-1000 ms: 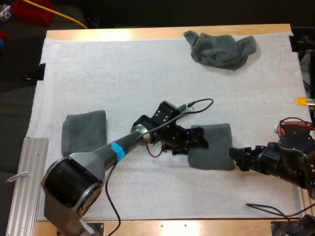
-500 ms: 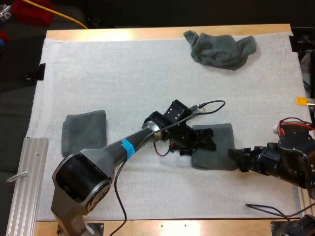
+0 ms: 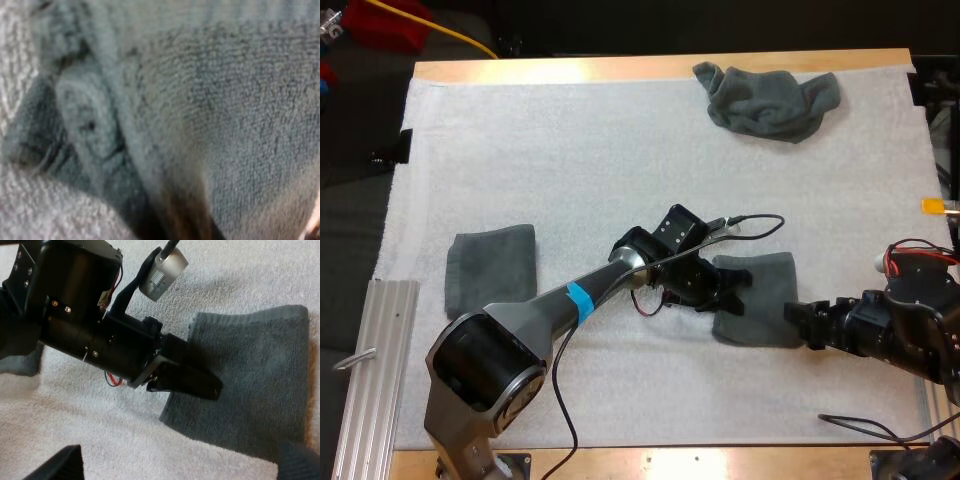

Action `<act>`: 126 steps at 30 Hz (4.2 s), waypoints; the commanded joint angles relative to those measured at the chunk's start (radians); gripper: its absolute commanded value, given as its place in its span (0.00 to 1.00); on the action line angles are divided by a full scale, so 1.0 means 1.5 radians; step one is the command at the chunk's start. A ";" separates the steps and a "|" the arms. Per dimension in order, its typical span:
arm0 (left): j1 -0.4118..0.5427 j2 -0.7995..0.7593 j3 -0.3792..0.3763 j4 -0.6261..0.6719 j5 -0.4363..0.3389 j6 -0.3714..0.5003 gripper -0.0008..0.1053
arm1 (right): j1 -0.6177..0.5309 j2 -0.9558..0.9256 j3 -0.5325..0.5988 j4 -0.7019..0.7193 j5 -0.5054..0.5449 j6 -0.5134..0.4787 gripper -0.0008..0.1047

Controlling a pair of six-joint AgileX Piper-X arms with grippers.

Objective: Pick towel from pile, fold and stack

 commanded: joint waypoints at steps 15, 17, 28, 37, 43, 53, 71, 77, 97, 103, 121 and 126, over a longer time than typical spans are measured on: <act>0.044 -0.084 -0.004 0.011 0.083 0.098 0.01 | -0.001 -0.007 -0.004 0.005 -0.002 -0.008 0.71; 0.059 -0.097 -0.004 0.018 0.103 0.106 0.01 | -0.001 -0.007 -0.004 0.005 -0.002 -0.010 0.71; 0.134 -0.185 -0.004 0.122 0.124 0.203 0.01 | -0.001 -0.007 -0.004 -0.001 -0.002 -0.012 0.71; 0.205 -0.244 -0.009 0.254 0.048 0.306 0.01 | -0.001 -0.007 -0.004 -0.001 -0.004 -0.012 0.71; 0.257 -0.262 -0.034 0.400 -0.046 0.423 0.01 | -0.001 -0.007 -0.004 -0.001 -0.005 -0.012 0.71; 0.339 -0.262 -0.083 0.513 -0.122 0.521 0.01 | -0.001 -0.007 -0.004 -0.041 -0.043 -0.003 0.71; 0.455 -0.302 -0.118 0.566 -0.186 0.569 0.01 | -0.001 -0.007 -0.004 -0.060 -0.074 0.003 0.71; 0.459 -0.305 -0.118 0.585 -0.186 0.584 0.01 | -0.001 -0.007 -0.004 -0.060 -0.075 0.003 0.71; 0.459 -0.310 -0.118 0.590 -0.213 0.597 0.01 | -0.001 -0.007 -0.004 -0.060 -0.118 0.003 0.71; 0.468 -0.310 -0.118 0.590 -0.246 0.601 0.01 | -0.001 -0.007 -0.004 -0.060 -0.131 0.003 0.71; 0.583 -0.310 -0.065 0.544 -0.235 0.603 0.01 | -0.001 -0.007 -0.004 -0.060 -0.131 0.003 0.71; 0.584 -0.305 -0.048 0.524 -0.233 0.611 0.01 | -0.001 -0.007 -0.004 -0.060 -0.131 0.003 0.71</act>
